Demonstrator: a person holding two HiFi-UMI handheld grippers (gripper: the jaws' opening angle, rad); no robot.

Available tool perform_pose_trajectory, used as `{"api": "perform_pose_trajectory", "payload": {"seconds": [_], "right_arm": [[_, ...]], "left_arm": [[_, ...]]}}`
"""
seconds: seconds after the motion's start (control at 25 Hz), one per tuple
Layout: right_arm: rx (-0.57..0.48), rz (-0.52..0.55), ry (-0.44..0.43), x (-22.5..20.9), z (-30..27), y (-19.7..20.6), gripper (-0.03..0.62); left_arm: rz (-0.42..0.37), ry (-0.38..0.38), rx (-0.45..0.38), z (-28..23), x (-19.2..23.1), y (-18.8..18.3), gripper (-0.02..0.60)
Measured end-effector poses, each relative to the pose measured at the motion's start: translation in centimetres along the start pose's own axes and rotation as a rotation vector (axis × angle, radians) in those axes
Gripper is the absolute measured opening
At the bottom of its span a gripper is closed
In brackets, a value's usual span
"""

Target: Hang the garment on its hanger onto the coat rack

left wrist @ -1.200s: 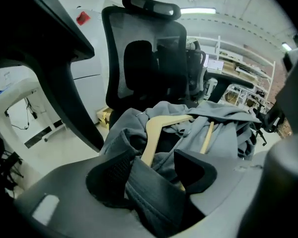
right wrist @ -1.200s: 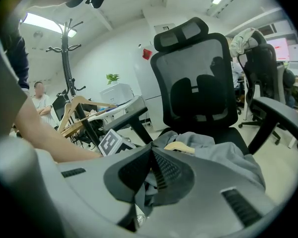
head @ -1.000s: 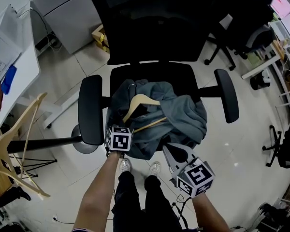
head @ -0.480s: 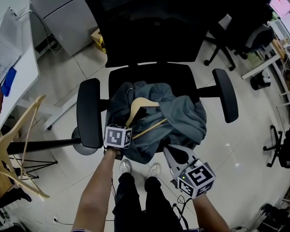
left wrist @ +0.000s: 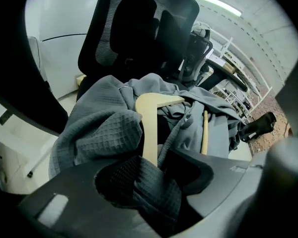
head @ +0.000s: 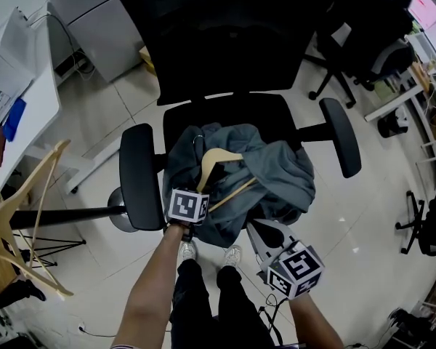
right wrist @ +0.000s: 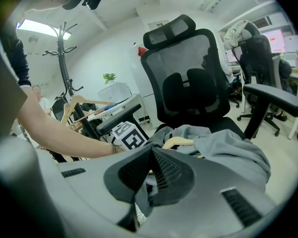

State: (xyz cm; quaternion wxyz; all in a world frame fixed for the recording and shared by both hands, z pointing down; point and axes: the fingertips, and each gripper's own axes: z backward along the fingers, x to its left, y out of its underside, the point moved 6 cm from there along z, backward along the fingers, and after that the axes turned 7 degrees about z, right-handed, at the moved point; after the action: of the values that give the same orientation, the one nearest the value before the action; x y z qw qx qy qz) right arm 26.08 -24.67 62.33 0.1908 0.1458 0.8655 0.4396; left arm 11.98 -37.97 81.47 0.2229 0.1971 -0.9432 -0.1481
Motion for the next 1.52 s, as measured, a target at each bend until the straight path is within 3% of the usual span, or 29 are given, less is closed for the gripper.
{"api": "perform_pose_trajectory", "payload": {"seconds": [0.16, 0.32, 0.44, 0.6, 1.0, 1.52], "right_arm": [[-0.002, 0.001, -0.002, 0.0, -0.1, -0.1, 0.002], [-0.007, 0.005, -0.001, 0.5, 0.0, -0.5, 0.002], [-0.019, 0.001, 0.015, 0.3, 0.6, -0.9, 0.002], [-0.041, -0.003, 0.039, -0.3, 1.7, -1.5, 0.002], [-0.1, -0.005, 0.091, -1.4, 4.6, -3.7, 0.002], [-0.245, 0.064, 0.132, -0.9, 8.8, -9.7, 0.002]], "left_arm": [[-0.015, -0.057, 0.018, -0.3, -0.2, -0.2, 0.109], [-0.029, -0.07, -0.01, 0.6, -1.3, -0.7, 0.098], [-0.063, -0.124, -0.094, 2.2, -2.4, -1.1, 0.097], [-0.166, -0.191, -0.217, 4.6, -4.2, -2.8, 0.1], [-0.304, -0.17, -0.322, 9.2, -9.0, -7.4, 0.103], [-0.491, -0.157, -0.48, 21.7, -14.9, -13.4, 0.101]]}}
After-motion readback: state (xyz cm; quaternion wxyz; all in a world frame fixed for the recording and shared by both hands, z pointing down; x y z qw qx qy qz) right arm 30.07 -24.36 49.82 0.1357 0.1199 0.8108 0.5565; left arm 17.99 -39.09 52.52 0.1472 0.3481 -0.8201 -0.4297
